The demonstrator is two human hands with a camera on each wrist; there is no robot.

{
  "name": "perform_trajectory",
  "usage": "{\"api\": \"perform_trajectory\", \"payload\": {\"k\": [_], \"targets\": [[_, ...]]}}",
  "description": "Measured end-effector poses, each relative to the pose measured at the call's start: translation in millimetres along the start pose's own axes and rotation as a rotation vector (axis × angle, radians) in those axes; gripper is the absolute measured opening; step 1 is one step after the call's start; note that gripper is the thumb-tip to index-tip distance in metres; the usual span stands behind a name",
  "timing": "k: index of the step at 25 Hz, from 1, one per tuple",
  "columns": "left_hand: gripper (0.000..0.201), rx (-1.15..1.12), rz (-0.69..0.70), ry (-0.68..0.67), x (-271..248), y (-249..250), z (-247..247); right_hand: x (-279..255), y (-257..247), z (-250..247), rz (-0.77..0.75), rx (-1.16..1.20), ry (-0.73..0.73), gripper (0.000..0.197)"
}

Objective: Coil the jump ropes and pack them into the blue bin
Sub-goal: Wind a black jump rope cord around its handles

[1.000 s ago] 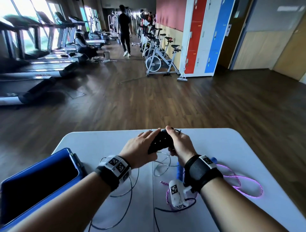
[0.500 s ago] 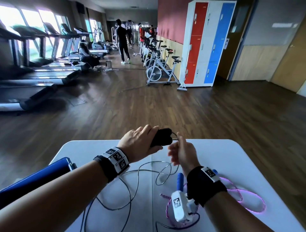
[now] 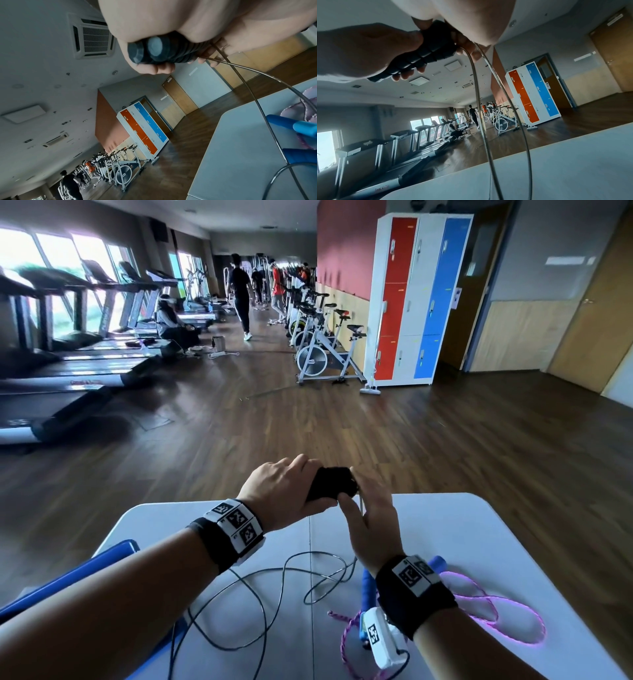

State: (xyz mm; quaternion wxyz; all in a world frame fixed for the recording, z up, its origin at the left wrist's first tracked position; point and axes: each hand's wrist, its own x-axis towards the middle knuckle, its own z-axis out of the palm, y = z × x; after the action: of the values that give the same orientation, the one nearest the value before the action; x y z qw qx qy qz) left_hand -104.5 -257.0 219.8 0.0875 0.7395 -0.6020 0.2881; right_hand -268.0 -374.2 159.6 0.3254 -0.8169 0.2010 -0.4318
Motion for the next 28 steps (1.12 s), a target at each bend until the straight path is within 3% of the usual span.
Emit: {"api": "perform_trajectory", "payload": {"k": [5, 13, 18, 20, 24, 28], "targets": [[0.067, -0.044, 0.115, 0.105, 1, 3, -2, 29, -21, -10, 0.267, 0.442, -0.079, 0.028], [0.076, 0.031, 0.040, 0.127, 3, -1, -16, 51, -15, -7, 0.196, 0.327, -0.060, 0.031], [0.070, -0.039, 0.090, 0.077, 5, -8, -18, 55, -15, -7, 0.172, 0.311, -0.087, 0.032], [0.070, -0.038, 0.118, 0.073, 7, -16, -19, 58, -17, -9, 0.188, 0.359, -0.160, 0.031], [0.074, -0.008, 0.106, 0.076, 17, -47, -37, 82, -4, -42, 0.188, 0.326, -0.467, 0.020], [0.058, 0.030, 0.126, 0.083, 26, -74, -59, 129, 4, -86, 0.049, 0.068, -0.507, 0.020]]}}
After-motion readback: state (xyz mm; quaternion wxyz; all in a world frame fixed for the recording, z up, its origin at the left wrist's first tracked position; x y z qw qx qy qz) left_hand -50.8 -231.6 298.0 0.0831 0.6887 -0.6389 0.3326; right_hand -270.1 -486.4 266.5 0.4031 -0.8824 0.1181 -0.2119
